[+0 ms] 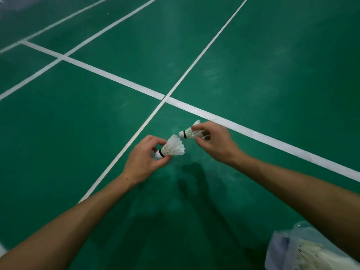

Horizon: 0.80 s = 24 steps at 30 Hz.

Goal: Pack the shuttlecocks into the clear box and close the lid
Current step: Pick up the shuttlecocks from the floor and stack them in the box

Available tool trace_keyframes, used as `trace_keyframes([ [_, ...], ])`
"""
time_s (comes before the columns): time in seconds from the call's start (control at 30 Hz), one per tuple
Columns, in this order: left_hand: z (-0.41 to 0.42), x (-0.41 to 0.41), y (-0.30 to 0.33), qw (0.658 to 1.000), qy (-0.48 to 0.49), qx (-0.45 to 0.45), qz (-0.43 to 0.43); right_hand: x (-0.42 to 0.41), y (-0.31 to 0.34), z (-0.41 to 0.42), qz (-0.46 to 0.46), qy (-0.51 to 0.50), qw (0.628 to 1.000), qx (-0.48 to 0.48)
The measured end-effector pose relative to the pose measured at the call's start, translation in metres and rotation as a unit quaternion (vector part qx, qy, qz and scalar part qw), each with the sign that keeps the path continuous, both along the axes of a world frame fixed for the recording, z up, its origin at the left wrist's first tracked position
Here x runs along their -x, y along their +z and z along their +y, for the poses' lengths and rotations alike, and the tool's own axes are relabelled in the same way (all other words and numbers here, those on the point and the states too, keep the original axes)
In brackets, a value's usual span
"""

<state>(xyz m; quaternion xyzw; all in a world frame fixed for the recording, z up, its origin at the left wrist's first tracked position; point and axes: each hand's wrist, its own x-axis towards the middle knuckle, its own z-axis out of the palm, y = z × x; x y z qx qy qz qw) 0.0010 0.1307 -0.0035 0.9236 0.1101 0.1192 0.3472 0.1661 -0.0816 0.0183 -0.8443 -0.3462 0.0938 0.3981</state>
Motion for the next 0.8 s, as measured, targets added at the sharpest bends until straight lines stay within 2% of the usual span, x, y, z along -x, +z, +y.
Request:
trace_keyframes([
  [0.27,-0.153,0.016,0.076,0.979,-0.194,0.021,-0.055,0.084,0.072,-0.206,0.002,-0.125,0.991,-0.048],
  [0.43,-0.235,0.033,0.102,0.964,-0.260,0.022,-0.044,0.149,0.095,-0.303,0.005,-0.196,0.979,-0.060],
  [0.63,-0.312,0.041,0.087,0.955,-0.292,0.050,-0.003,0.199,0.090,-0.387,0.007,-0.268,0.961,-0.066],
  [0.8,-0.336,0.038,0.069,0.947,-0.311,0.071,0.040,0.224,0.074,-0.437,0.022,-0.346,0.935,-0.071],
])
